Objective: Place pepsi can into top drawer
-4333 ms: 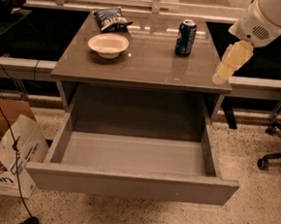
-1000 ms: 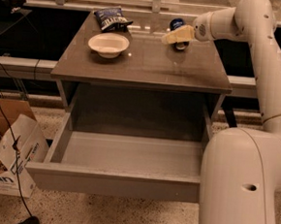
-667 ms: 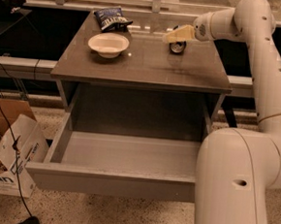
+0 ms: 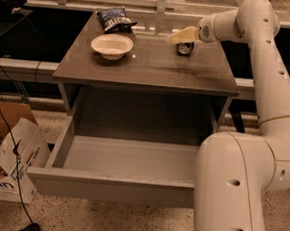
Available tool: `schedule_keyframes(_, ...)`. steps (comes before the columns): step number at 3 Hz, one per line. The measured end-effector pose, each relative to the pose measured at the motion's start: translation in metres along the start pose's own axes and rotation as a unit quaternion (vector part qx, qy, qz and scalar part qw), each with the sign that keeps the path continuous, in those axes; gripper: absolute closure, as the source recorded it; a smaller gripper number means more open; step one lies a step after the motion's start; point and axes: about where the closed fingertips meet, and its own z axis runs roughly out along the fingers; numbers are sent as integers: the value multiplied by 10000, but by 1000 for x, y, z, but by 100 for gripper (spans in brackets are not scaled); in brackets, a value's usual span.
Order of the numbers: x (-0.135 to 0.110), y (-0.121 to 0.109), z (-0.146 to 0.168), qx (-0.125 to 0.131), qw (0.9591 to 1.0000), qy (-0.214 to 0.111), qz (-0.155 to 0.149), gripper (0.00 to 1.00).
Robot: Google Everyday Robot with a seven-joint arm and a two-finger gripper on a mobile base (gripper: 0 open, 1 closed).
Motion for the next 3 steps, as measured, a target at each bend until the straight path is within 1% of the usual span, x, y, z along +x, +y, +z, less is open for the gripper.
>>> schedule_keyframes(1,4,-3,7,106,9998,63,137,0)
schedule_keyframes(2,2,-13,24,418,9985,-22,351,0)
schedule_keyframes(3,-4,-22,39,713,9958,-245,515,0)
